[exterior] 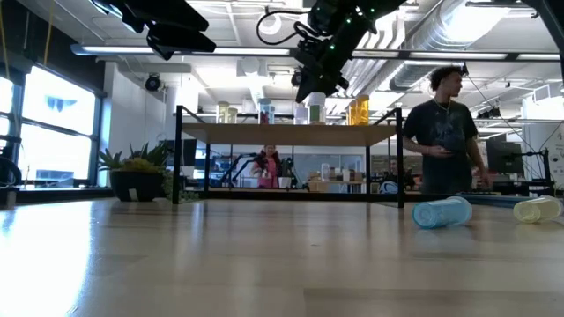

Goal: Pick and place medicine bottles onto shelf by color
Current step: Adjust the top transparent pill bottle on the shelf to align with the others

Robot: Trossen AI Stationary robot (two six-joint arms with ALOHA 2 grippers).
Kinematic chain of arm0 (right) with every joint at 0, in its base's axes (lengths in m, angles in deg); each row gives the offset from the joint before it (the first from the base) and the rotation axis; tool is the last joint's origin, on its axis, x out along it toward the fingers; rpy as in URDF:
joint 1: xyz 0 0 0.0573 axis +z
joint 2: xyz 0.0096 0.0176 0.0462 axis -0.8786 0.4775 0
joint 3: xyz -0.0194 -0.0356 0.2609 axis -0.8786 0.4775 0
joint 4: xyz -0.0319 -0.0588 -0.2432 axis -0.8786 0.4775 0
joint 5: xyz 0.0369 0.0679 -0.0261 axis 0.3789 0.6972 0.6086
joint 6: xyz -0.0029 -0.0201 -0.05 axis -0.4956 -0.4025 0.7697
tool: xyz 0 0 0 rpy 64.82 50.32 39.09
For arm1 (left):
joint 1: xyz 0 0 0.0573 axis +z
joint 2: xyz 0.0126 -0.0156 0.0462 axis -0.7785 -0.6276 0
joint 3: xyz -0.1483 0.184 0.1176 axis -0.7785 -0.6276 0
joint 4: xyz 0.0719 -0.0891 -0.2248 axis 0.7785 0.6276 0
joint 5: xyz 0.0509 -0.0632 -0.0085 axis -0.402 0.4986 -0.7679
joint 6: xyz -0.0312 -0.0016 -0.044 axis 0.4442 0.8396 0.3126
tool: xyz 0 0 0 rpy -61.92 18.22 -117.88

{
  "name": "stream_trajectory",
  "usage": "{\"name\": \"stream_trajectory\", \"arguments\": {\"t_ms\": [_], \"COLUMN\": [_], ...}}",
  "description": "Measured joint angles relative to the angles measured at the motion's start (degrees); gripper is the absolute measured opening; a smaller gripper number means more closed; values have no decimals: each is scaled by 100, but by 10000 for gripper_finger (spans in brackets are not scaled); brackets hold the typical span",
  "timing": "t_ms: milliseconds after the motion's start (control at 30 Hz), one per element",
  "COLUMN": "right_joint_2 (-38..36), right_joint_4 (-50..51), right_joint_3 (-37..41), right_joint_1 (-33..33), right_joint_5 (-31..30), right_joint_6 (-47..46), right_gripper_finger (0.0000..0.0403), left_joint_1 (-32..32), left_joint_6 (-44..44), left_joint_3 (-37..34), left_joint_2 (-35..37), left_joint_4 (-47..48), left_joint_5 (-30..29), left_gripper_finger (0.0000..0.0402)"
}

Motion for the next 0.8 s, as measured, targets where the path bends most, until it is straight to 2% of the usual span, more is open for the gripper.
{"name": "stream_trajectory", "arguments": {"t_ms": [233,667,800], "right_joint_2": [31,192,192], "right_joint_4": [-7,152,150], "right_joint_3": [-2,-2,-1], "right_joint_1": [0,7,7], "right_joint_5": [429,381,381], "right_joint_6": [4,113,113], "right_gripper_finger": [240,239,216], "left_joint_1": [0,0,0], "left_joint_6": [-2,-4,-4], "left_joint_3": [0,0,0], "left_joint_2": [0,0,0], "left_joint_4": [0,-2,-1], "left_joint_5": [0,-2,-2], "left_gripper_finger": [231,231,231]}}
